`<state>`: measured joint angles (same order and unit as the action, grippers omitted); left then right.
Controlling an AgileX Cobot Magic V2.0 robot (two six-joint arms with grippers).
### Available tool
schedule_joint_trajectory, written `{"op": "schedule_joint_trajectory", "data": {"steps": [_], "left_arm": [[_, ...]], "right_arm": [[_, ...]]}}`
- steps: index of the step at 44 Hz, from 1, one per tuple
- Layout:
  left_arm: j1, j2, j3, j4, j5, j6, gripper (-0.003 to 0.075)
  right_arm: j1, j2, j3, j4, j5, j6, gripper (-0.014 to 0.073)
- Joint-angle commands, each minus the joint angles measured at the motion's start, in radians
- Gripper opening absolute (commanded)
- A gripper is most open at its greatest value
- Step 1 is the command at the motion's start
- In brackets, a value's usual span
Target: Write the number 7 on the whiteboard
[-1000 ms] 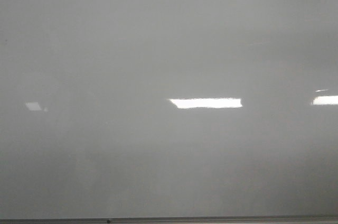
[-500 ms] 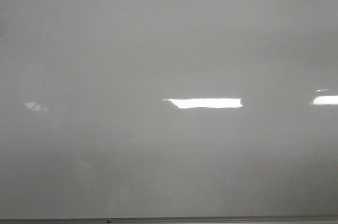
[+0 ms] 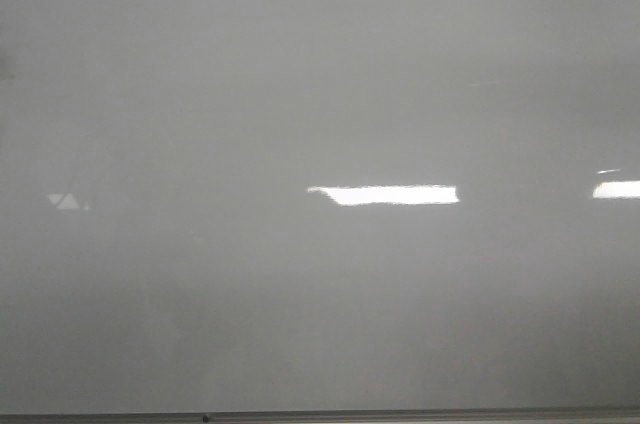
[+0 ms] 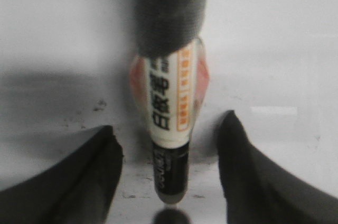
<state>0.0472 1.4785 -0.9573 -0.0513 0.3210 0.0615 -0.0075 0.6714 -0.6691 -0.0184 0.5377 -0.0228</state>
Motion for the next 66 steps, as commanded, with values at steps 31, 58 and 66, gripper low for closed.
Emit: {"op": "schedule_joint_trajectory", "data": {"steps": [31, 58, 66], "left_arm": [[-0.068, -0.29, -0.049, -0.006, 0.331, 0.12, -0.002], [-0.607, -0.215, -0.241, -0.119, 0.763, 0.618, -0.002], [-0.754, -0.176, -0.241, -0.119, 0.759, 0.632, -0.002]], "right_arm": [[0.002, 0.005, -0.114, 0.035, 0.106, -0.007, 0.0634], [0.142, 0.197, -0.264, 0.281, 0.397, -0.384, 0.0634], [0.269, 0.25, -0.264, 0.412, 0.412, -0.634, 0.0634]]}}
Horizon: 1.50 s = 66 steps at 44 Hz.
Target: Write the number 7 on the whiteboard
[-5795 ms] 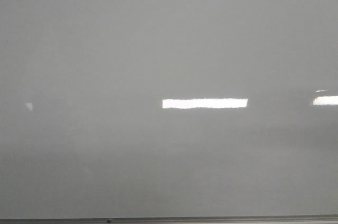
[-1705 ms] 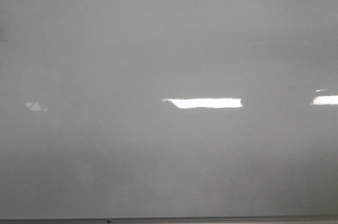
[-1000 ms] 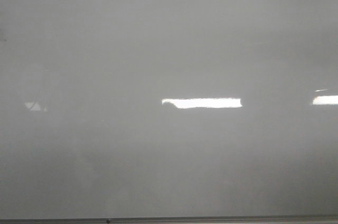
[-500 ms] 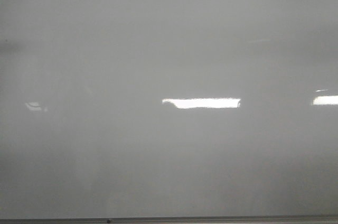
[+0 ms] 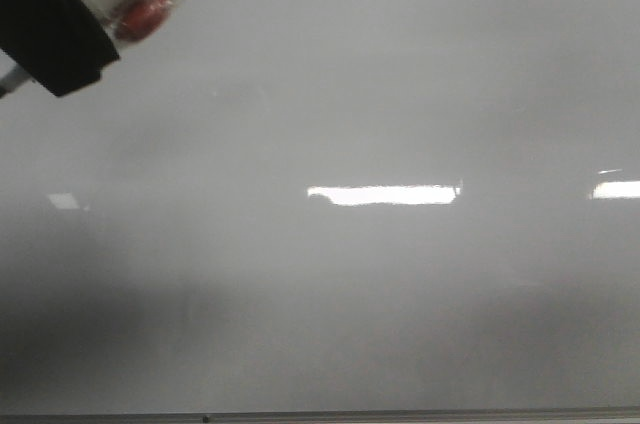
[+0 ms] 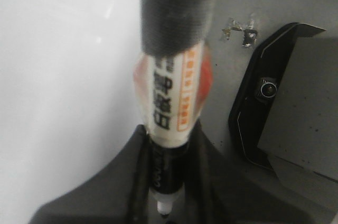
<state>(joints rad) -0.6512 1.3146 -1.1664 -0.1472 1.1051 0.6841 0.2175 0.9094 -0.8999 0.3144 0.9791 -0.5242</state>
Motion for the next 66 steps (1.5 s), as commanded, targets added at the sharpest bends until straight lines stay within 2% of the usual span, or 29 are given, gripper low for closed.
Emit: {"op": "schedule_joint_trajectory", "data": {"steps": [1, 6, 12, 24, 35, 39, 44, 48, 61, 66], "left_arm": [[-0.07, -0.006, -0.032, -0.023, -0.027, 0.01, -0.002], [-0.147, 0.007, -0.032, -0.023, -0.029, 0.01, -0.002], [-0.212, 0.009, -0.032, -0.023, -0.031, 0.01, -0.002], [-0.26, 0.009, -0.032, -0.023, -0.035, 0.01, -0.002], [-0.26, 0.009, -0.032, -0.023, -0.037, 0.01, -0.002], [-0.26, 0.009, -0.032, -0.023, -0.037, 0.01, -0.002], [-0.26, 0.009, -0.032, -0.023, -0.037, 0.01, -0.002], [-0.26, 0.009, -0.032, -0.023, -0.037, 0.01, -0.002], [-0.26, 0.009, -0.032, -0.023, -0.037, 0.01, -0.002], [-0.26, 0.009, -0.032, -0.023, -0.037, 0.01, -0.0015]], "right_arm": [[0.06, 0.018, -0.033, 0.093, -0.029, -0.163, 0.0634], [0.144, 0.049, -0.033, 0.171, -0.025, -0.285, 0.0634], [0.239, 0.089, -0.043, 0.228, -0.044, -0.341, 0.0634], [0.441, 0.188, -0.116, 0.23, -0.123, -0.349, 0.0634], [0.527, 0.244, -0.131, 0.241, -0.206, -0.348, 0.0626], [0.527, 0.244, -0.131, 0.258, -0.205, -0.348, 0.0554], [0.527, 0.244, -0.131, 0.266, -0.205, -0.348, 0.0407], [0.527, 0.244, -0.131, 0.267, -0.207, -0.344, 0.0322], [0.527, 0.244, -0.131, 0.289, -0.213, -0.343, 0.0179], [0.527, 0.244, -0.131, 0.289, -0.214, -0.343, 0.0081]]}}
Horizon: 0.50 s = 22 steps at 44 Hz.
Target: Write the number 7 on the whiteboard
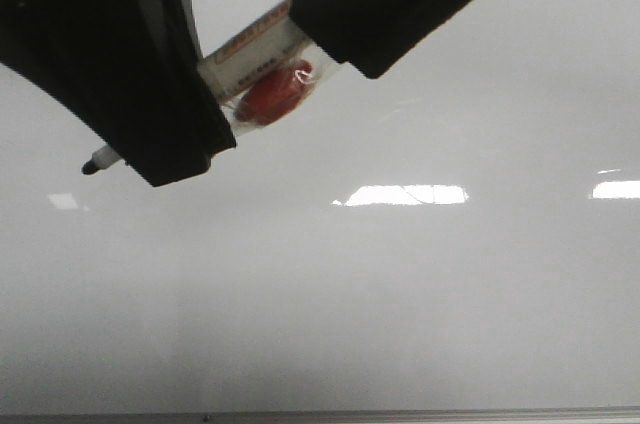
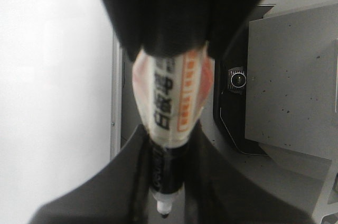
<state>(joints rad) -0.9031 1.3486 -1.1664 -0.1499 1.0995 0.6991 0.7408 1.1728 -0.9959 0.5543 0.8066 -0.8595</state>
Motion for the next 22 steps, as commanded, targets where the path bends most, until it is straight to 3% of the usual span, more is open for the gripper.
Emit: {"op": "schedule_joint_trajectory", "data": {"steps": [1, 8, 14, 18, 22], "left_arm": [[-0.008, -0.025, -0.032, -0.02, -0.031, -0.005, -0.0007], [-0.008, -0.025, -0.032, -0.02, -0.044, -0.012, 0.0176], [0.013, -0.057, -0.032, -0.017, -0.07, -0.052, 0.0351], [0.053, -0.104, -0.032, -0.014, -0.077, -0.084, 0.0401], [0.111, -0.159, -0.028, -0.014, -0.077, -0.112, 0.0403]], "right_arm": [[0.004, -0.02, -0.035, 0.049, -0.042, -0.008, 0.0059], [0.004, -0.02, -0.035, 0.049, -0.041, -0.008, -0.0074], [0.0, -0.02, -0.035, 0.045, -0.039, -0.006, -0.0062], [-0.017, -0.033, -0.035, -0.001, -0.038, 0.036, -0.0062], [-0.049, -0.061, -0.035, -0.093, -0.028, 0.121, -0.0062]]}}
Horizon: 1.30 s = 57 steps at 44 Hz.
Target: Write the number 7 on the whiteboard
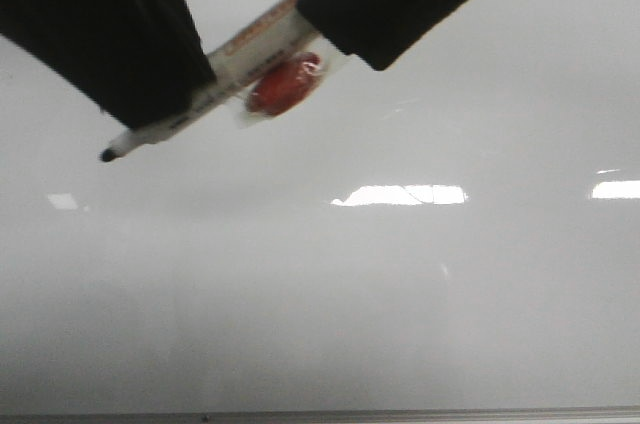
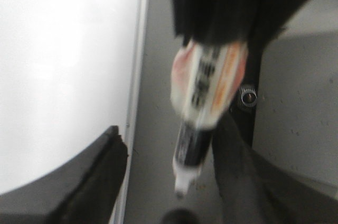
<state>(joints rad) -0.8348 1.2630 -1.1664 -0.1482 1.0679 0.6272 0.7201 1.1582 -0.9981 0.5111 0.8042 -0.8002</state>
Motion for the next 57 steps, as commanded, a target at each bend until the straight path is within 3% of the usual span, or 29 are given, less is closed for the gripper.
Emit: {"op": "schedule_joint_trajectory", "data": {"steps": [1, 12, 17, 21, 26, 32, 57], "left_arm": [[0.058, -0.089, -0.025, -0.016, -0.046, -0.042, 0.0403], [0.296, -0.288, 0.088, -0.036, -0.066, -0.127, 0.0403], [0.406, -0.379, 0.156, -0.061, -0.12, -0.195, 0.0403], [0.457, -0.419, 0.184, -0.1, -0.159, -0.197, 0.0402], [0.47, -0.433, 0.188, -0.102, -0.177, -0.197, 0.0402], [0.47, -0.429, 0.188, -0.112, -0.18, -0.197, 0.0402], [0.47, -0.429, 0.188, -0.124, -0.201, -0.197, 0.0398]], "right_arm": [[-0.037, -0.055, -0.032, -0.066, -0.019, 0.083, -0.0062], [-0.225, -0.214, -0.004, -0.315, 0.042, 0.425, -0.0062], [-0.315, -0.311, 0.095, -0.295, -0.075, 0.492, -0.0062], [-0.319, -0.345, 0.174, -0.232, -0.205, 0.491, -0.0067], [-0.307, -0.324, 0.217, -0.156, -0.34, 0.489, -0.0067], [-0.305, -0.247, 0.197, -0.154, -0.47, 0.489, -0.0067], [-0.305, 0.101, -0.007, -0.154, -0.565, 0.489, -0.0067]]}}
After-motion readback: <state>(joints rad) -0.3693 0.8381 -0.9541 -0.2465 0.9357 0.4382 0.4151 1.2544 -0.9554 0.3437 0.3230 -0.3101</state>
